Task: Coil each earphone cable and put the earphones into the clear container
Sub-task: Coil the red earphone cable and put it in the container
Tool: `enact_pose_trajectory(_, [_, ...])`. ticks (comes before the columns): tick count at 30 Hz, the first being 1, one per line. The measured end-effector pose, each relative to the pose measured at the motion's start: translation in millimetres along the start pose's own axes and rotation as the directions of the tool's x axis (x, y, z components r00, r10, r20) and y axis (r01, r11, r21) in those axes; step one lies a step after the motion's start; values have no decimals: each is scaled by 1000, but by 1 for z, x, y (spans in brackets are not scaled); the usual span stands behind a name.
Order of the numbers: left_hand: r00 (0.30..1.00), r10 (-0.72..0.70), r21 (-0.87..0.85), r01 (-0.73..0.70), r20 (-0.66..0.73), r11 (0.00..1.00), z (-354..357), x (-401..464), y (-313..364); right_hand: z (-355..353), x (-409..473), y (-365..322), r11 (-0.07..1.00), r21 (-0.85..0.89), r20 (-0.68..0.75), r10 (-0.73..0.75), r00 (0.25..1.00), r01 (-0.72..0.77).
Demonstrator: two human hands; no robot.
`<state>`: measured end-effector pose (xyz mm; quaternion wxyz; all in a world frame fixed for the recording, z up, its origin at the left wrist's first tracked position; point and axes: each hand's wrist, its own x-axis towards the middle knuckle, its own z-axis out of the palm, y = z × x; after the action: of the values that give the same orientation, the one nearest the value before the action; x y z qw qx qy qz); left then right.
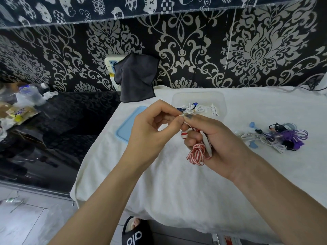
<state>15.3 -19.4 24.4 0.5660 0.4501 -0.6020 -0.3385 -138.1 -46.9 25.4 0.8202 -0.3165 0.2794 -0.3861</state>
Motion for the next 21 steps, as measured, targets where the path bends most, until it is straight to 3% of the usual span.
enact_pose_trajectory(7, [999,-33,-20,33,23,999,-1,-1,2,3,-3,-3,999,41,-2,19,1000,-19])
enact_pose_trajectory(13, [999,50,94,-50,-4,994,1,-4,8,2,-4,-7,1000,6,18,13,1000,-13])
enact_pose_trajectory(21, [995,94,193,-89,-17,977,1,-4,9,-2,-2,-8,993,92,49,65,997,-70])
